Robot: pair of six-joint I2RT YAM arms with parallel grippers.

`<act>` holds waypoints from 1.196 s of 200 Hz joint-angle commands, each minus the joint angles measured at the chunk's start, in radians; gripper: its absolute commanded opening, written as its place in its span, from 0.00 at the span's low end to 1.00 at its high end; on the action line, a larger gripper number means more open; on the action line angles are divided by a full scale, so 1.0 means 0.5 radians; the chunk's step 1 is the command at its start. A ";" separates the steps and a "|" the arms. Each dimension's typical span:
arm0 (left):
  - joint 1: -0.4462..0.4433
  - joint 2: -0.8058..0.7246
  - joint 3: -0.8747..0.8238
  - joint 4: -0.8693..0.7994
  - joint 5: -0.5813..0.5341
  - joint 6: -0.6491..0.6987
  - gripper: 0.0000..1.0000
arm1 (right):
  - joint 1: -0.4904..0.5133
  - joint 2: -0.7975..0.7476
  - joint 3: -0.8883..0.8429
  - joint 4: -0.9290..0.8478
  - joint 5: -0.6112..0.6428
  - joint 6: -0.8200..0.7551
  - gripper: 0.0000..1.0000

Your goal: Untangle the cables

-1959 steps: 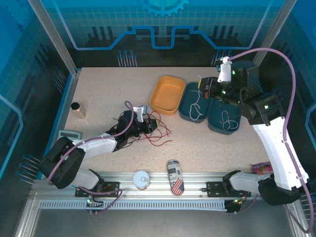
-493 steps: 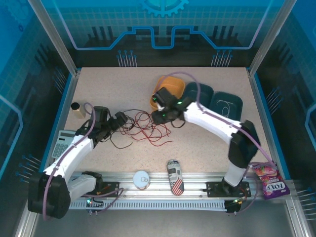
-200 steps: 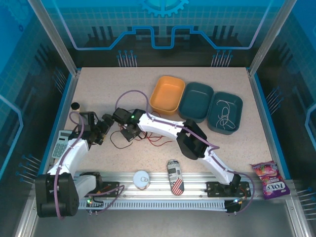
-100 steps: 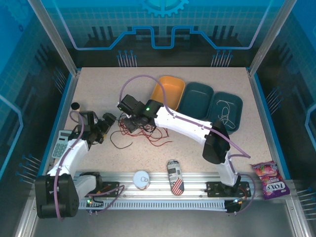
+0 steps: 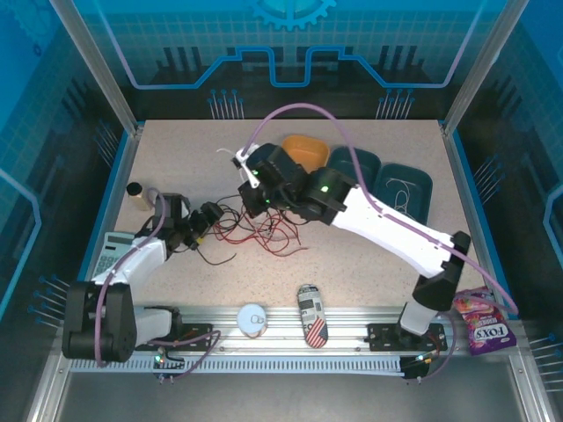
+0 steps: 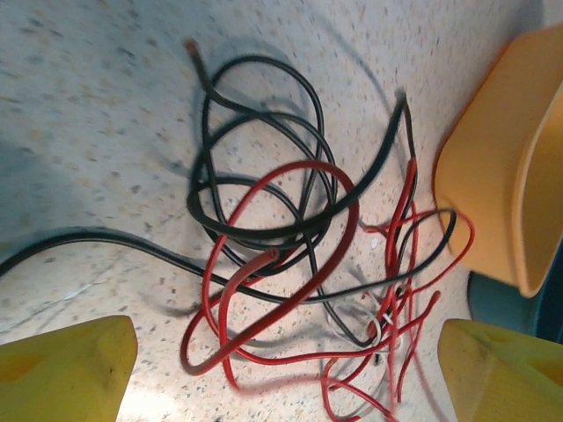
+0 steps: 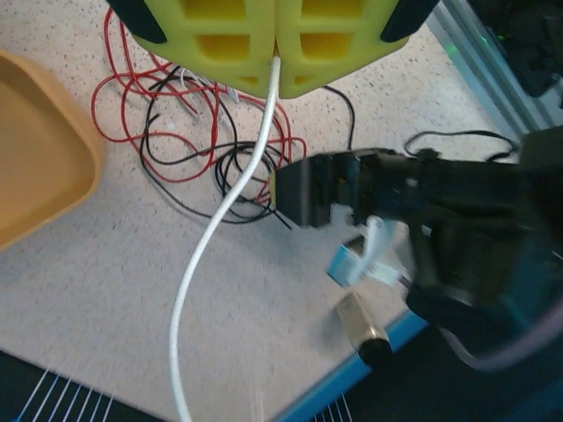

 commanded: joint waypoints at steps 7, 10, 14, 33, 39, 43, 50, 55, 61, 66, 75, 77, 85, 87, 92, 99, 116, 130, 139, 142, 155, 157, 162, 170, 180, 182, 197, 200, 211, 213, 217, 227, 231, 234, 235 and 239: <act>-0.125 0.150 0.158 0.077 0.015 0.157 0.86 | -0.064 -0.163 -0.028 0.101 -0.081 -0.031 0.00; -0.134 0.167 0.167 0.078 0.011 0.164 0.84 | -0.069 -0.177 -0.028 0.107 -0.092 -0.030 0.00; -0.151 0.188 0.176 0.080 0.006 0.170 0.82 | -0.077 -0.197 -0.026 0.113 -0.115 -0.030 0.00; -0.208 0.277 0.196 0.117 0.009 0.169 0.72 | -0.121 -0.268 0.015 0.138 -0.221 -0.037 0.00; -0.223 0.296 0.198 0.137 0.011 0.166 0.69 | -0.138 -0.279 0.039 0.132 -0.257 -0.038 0.00; -0.233 0.309 0.198 0.148 0.011 0.161 0.67 | -0.148 -0.287 0.060 0.128 -0.278 -0.041 0.00; -0.251 0.328 0.197 0.166 0.005 0.154 0.64 | -0.160 -0.294 0.097 0.119 -0.313 -0.047 0.00; -0.263 0.341 0.198 0.176 0.003 0.148 0.61 | -0.170 -0.298 0.127 0.111 -0.335 -0.053 0.00; -0.276 0.358 0.198 0.189 0.002 0.141 0.58 | -0.184 -0.299 0.168 0.102 -0.364 -0.066 0.00; -0.287 0.370 0.198 0.200 -0.008 0.136 0.54 | -0.191 -0.298 0.204 0.092 -0.380 -0.075 0.00; -0.301 0.394 0.198 0.216 -0.024 0.126 0.48 | -0.206 -0.288 0.280 0.069 -0.409 -0.093 0.00; -0.306 0.401 0.198 0.218 -0.027 0.123 0.47 | -0.209 -0.286 0.298 0.063 -0.417 -0.096 0.00; -0.316 0.428 0.198 0.234 -0.038 0.117 0.43 | -0.222 -0.272 0.374 0.041 -0.442 -0.116 0.00; -0.319 0.434 0.197 0.238 -0.043 0.116 0.42 | -0.225 -0.268 0.391 0.036 -0.447 -0.118 0.00; -0.325 0.451 0.200 0.247 -0.051 0.113 0.39 | -0.231 -0.257 0.443 0.022 -0.461 -0.132 0.00; -0.332 0.475 0.201 0.260 -0.055 0.110 0.37 | -0.239 -0.241 0.515 0.002 -0.470 -0.148 0.00; -0.354 0.529 0.204 0.286 -0.077 0.103 0.28 | -0.255 -0.192 0.710 -0.049 -0.486 -0.184 0.00; -0.366 0.572 0.201 0.305 -0.096 0.090 0.23 | -0.264 -0.147 0.867 -0.091 -0.478 -0.221 0.00; -0.369 0.595 0.199 0.320 -0.109 0.077 0.20 | -0.272 -0.117 0.961 -0.116 -0.471 -0.240 0.00; -0.372 0.600 0.198 0.323 -0.112 0.072 0.20 | -0.278 -0.108 0.990 -0.122 -0.470 -0.246 0.00; -0.372 0.621 0.191 0.343 -0.127 0.058 0.18 | -0.291 -0.069 1.117 -0.166 -0.447 -0.274 0.00; -0.371 0.625 0.190 0.344 -0.128 0.057 0.18 | -0.294 -0.062 1.138 -0.173 -0.446 -0.276 0.00; -0.372 0.631 0.191 0.345 -0.131 0.058 0.18 | -0.303 -0.050 1.183 -0.187 -0.439 -0.288 0.00; -0.372 0.637 0.191 0.342 -0.142 0.055 0.17 | -0.311 -0.035 1.242 -0.209 -0.423 -0.303 0.00; -0.372 0.641 0.185 0.342 -0.156 0.052 0.17 | -0.323 -0.033 1.287 -0.223 -0.392 -0.323 0.00; -0.372 0.642 0.186 0.342 -0.157 0.050 0.16 | -0.327 -0.036 1.291 -0.223 -0.387 -0.326 0.00; -0.372 0.649 0.182 0.344 -0.172 0.044 0.16 | -0.353 -0.073 1.293 -0.201 -0.349 -0.335 0.00; -0.374 0.652 0.180 0.345 -0.177 0.043 0.15 | -0.359 -0.083 1.289 -0.195 -0.347 -0.334 0.00; -0.375 0.660 0.180 0.343 -0.182 0.040 0.14 | -0.374 -0.125 1.258 -0.166 -0.349 -0.310 0.00; -0.375 0.661 0.182 0.345 -0.184 0.038 0.14 | -0.376 -0.135 1.248 -0.159 -0.350 -0.308 0.00; -0.375 0.667 0.184 0.344 -0.180 0.037 0.14 | -0.375 -0.153 1.229 -0.143 -0.357 -0.301 0.00; -0.376 0.671 0.188 0.352 -0.153 0.031 0.18 | -0.375 -0.194 1.169 -0.109 -0.391 -0.282 0.00; -0.376 0.669 0.189 0.365 -0.140 0.027 0.19 | -0.374 -0.206 1.143 -0.097 -0.403 -0.273 0.00; -0.376 0.665 0.189 0.371 -0.126 0.026 0.21 | -0.375 -0.215 1.123 -0.087 -0.414 -0.264 0.00; -0.376 0.662 0.189 0.373 -0.123 0.025 0.21 | -0.374 -0.218 1.117 -0.086 -0.416 -0.262 0.00; -0.378 0.652 0.191 0.381 -0.111 0.021 0.23 | -0.376 -0.230 1.089 -0.079 -0.431 -0.251 0.00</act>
